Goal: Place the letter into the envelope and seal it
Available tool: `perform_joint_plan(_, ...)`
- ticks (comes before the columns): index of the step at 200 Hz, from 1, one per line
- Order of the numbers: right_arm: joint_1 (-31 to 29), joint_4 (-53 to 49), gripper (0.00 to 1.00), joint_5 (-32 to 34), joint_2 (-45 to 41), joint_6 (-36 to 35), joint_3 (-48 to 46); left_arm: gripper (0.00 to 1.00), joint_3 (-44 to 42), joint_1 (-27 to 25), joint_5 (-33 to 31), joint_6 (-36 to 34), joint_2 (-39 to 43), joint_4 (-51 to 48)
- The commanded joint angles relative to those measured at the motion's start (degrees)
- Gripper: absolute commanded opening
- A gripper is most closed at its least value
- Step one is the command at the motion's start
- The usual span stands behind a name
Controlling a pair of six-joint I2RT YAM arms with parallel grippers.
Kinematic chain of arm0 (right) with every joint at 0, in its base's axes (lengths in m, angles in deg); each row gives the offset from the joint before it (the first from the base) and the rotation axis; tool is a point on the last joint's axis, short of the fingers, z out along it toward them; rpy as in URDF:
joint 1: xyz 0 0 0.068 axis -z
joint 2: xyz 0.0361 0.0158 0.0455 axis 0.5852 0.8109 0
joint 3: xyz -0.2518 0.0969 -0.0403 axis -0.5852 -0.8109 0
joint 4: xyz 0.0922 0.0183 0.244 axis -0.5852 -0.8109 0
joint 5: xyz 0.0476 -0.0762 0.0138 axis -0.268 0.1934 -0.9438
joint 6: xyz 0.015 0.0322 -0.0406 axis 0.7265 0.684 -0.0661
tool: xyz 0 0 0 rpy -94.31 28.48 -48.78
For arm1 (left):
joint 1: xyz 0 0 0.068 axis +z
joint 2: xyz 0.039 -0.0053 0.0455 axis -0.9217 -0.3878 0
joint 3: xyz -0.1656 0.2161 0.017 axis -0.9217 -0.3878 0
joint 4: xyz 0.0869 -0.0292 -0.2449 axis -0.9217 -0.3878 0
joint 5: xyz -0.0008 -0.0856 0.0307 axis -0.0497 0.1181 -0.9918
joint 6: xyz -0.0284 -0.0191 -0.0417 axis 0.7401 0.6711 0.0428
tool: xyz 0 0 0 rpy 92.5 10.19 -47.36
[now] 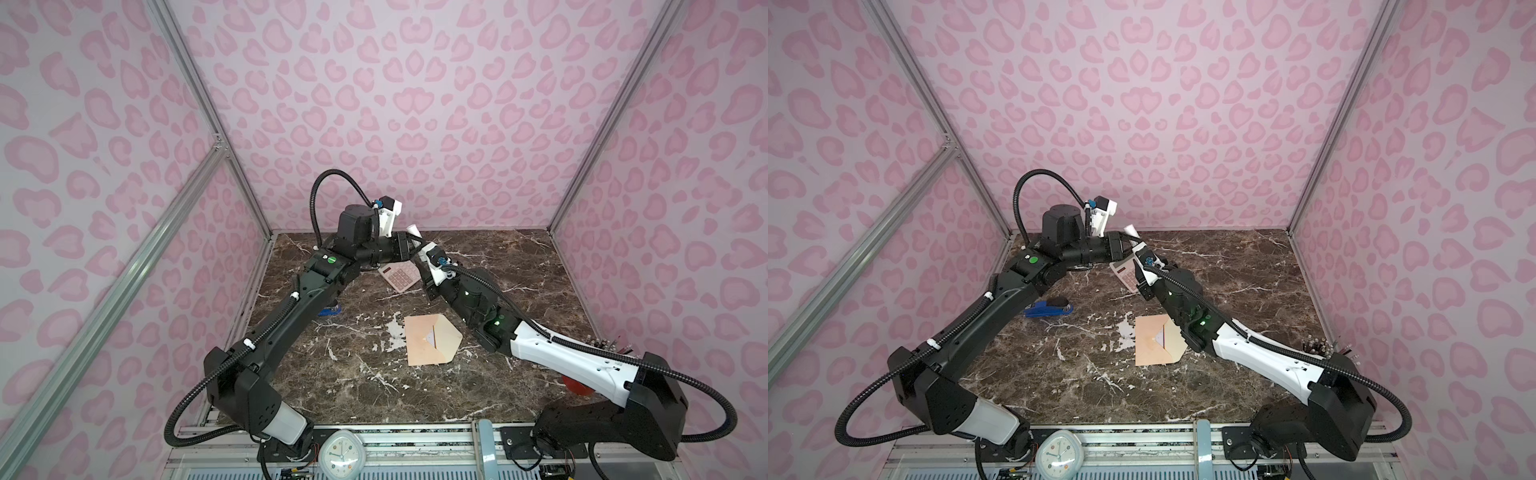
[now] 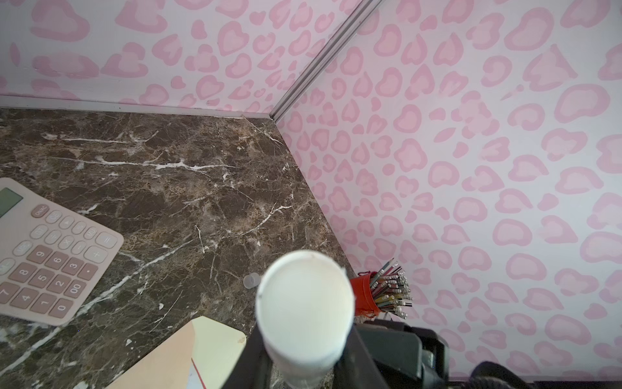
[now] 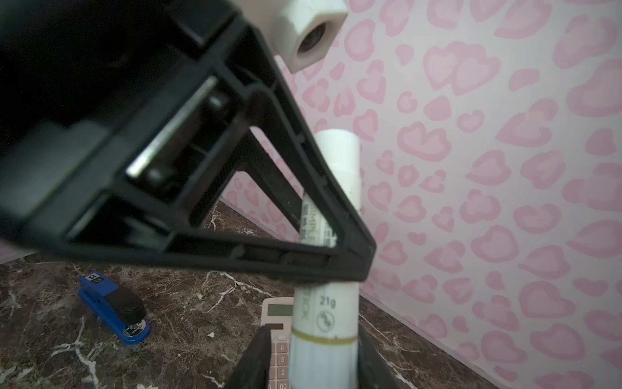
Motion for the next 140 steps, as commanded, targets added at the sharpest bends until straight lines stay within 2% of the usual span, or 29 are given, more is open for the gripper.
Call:
perform_joint_plan(1, 0.0, 0.2, 0.36, 0.73, -0.39, -0.77, -0.3, 0.04, 0.7, 0.0, 0.5, -0.89, -0.32, 0.78)
perform_joint_plan(91, -0.13, -2.39, 0.18, -0.4, -0.26, -0.38, 1.3, 0.04, 0.35, 0.0, 0.91, -0.99, -0.14, 0.69)
perform_joint_plan(120, -0.26, -4.36, 0.15, -3.23, -0.73, 1.17, 2.86, 0.04, -0.37, 0.0, 1.93, -1.17, 0.23, 2.42)
perform_joint_plan(140, -0.04, -5.93, 0.15, -7.54, -1.21, 3.34, 4.25, 0.04, -2.02, 0.0, 3.85, -1.13, 0.89, 6.35)
